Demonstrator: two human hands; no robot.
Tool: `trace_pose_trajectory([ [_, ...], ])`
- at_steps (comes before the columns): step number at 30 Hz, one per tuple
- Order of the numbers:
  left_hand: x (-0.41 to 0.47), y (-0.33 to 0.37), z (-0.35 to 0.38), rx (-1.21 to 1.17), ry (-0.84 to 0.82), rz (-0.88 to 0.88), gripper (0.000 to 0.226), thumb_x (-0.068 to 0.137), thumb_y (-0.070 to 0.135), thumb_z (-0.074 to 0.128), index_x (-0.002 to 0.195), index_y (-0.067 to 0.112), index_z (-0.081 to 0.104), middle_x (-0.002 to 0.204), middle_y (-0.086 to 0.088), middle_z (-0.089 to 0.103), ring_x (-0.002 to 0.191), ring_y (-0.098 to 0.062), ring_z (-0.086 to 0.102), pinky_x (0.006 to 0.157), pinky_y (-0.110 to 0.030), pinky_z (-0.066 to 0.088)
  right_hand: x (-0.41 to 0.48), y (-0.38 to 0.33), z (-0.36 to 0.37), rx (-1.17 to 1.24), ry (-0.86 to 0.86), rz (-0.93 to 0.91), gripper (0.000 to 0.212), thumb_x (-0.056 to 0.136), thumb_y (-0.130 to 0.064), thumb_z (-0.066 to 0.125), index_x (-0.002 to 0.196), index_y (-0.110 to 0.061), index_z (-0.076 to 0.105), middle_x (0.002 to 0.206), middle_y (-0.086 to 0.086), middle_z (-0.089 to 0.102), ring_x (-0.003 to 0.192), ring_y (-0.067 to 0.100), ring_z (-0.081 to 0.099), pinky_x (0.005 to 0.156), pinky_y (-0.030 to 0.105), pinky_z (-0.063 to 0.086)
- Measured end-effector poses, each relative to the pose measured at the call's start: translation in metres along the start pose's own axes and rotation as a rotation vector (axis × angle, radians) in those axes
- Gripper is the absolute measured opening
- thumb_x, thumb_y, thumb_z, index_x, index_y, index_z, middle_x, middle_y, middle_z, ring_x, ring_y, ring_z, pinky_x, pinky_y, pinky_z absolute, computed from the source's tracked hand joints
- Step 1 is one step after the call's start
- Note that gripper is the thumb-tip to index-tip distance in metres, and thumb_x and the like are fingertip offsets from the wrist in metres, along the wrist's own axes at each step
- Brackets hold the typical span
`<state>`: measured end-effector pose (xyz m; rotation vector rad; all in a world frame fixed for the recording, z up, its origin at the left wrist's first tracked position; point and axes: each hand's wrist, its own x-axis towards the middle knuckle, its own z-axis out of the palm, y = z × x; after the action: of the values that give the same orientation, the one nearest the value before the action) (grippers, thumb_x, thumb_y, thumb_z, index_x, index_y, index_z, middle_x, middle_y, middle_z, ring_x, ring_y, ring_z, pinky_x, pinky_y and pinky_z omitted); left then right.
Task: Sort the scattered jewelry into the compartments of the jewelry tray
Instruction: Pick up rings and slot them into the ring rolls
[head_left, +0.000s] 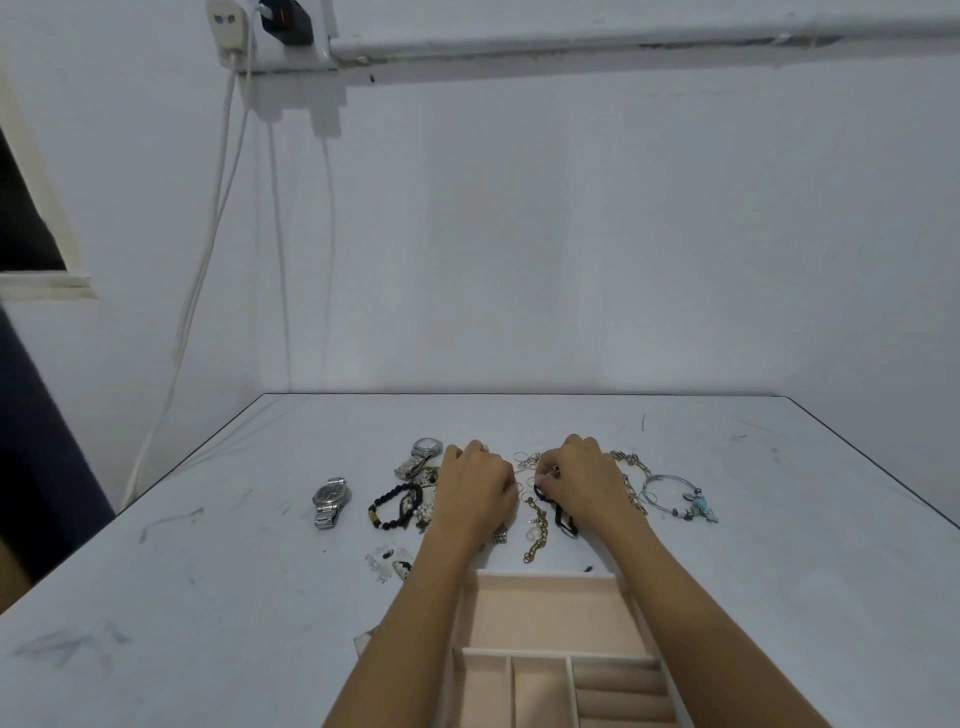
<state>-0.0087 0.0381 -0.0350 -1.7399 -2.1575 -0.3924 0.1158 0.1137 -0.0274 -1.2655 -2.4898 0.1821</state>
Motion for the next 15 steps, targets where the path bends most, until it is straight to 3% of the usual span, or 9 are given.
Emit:
trace_pose_trajectory([
  [4,-0.0006,-0.0016,-0.0009,-0.044,-0.011,0.006,0.022,0.091,0.031,0.049,0.105,0.022,0.063,0.106,0.003,0.065,0.108,-0.018,0.051,0.09,-0.034,0.033,0.0005,-0.0015,0.0007,-0.008,0.016,-0.006,0.02,0.09,-0.031,0.058,0.106,-0.023,0.068,0.116,0.004,0.056,0.115,0.023,0.045,0.095,0.037,0.036],
  [7,-0.0005,-0.0013,-0.0003,-0.039,-0.059,-0.005,0.028,0.094,0.032,0.045,0.118,0.026,0.059,0.122,0.004,0.057,0.117,-0.018,0.046,0.095,-0.034,0.032,0.0006,-0.0026,0.0017,-0.035,0.009,-0.02,0.024,0.096,-0.027,0.051,0.115,-0.028,0.066,0.12,0.004,0.055,0.118,0.024,0.044,0.097,0.037,0.036],
  [15,0.0006,0.0012,0.0011,-0.061,-0.066,-0.058,0.025,0.092,0.028,0.047,0.107,0.025,0.067,0.119,0.004,0.059,0.116,-0.018,0.046,0.094,-0.034,0.033,0.0005,0.0014,0.0063,-0.094,0.04,-0.073,0.021,0.096,-0.022,0.052,0.109,-0.03,0.067,0.118,0.003,0.056,0.116,0.023,0.045,0.094,0.036,0.035],
])
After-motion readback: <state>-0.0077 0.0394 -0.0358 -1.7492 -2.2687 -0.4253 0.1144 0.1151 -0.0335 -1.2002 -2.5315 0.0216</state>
